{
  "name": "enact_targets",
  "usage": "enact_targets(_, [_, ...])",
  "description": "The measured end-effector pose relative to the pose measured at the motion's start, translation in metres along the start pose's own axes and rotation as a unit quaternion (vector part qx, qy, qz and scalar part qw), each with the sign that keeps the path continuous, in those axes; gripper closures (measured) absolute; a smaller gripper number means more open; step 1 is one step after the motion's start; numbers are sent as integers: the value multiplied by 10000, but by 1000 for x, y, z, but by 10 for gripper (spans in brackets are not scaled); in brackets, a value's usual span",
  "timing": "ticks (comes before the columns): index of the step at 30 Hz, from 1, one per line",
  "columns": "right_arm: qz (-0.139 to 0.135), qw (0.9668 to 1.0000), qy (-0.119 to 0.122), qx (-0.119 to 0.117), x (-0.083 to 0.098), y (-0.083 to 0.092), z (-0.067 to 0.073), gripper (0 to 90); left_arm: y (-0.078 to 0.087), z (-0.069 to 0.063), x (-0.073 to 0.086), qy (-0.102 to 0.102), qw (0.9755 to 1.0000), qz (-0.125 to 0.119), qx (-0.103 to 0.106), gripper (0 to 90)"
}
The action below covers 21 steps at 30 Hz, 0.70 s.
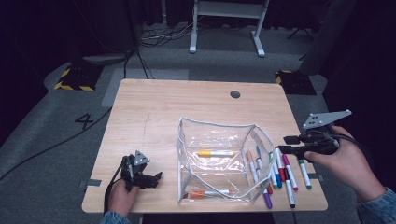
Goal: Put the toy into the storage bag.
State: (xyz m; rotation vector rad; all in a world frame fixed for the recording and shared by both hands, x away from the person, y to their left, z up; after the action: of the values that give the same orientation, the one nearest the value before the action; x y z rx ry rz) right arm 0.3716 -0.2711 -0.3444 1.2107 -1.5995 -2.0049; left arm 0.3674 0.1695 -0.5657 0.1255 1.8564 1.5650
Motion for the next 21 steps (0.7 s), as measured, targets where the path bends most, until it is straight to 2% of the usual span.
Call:
enact_targets(5, [35, 9991, -374, 218, 23, -3, -26, 583, 0, 0, 1, 10, 10000, 5, -13, 0])
enact_targets(10, [198, 9954, -845, 397, 53, -20, -55, 588, 0, 0, 1, 17, 10000, 3, -15, 0])
enact_targets(15, [445, 9887, -1327, 531, 88, -45, -80, 607, 0, 0, 1, 15, 10000, 3, -16, 0])
enact_targets(21, [855, 9790, -1745, 614, 127, -82, -102, 613, 0, 0, 1, -3, 10000, 15, -19, 0])
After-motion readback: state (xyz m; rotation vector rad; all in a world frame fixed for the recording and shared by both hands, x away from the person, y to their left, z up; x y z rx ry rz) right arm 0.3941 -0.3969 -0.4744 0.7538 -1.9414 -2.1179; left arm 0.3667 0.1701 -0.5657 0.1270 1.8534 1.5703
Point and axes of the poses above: each handheld gripper's, and its own axes: y roughly backward along the jaws, x roughly out of its underside, z roughly to its left, the point moved 8 cm from there along -y, roughly forward along the jaws, and after that the axes turned 15 degrees about z, right-handed, at the moved point
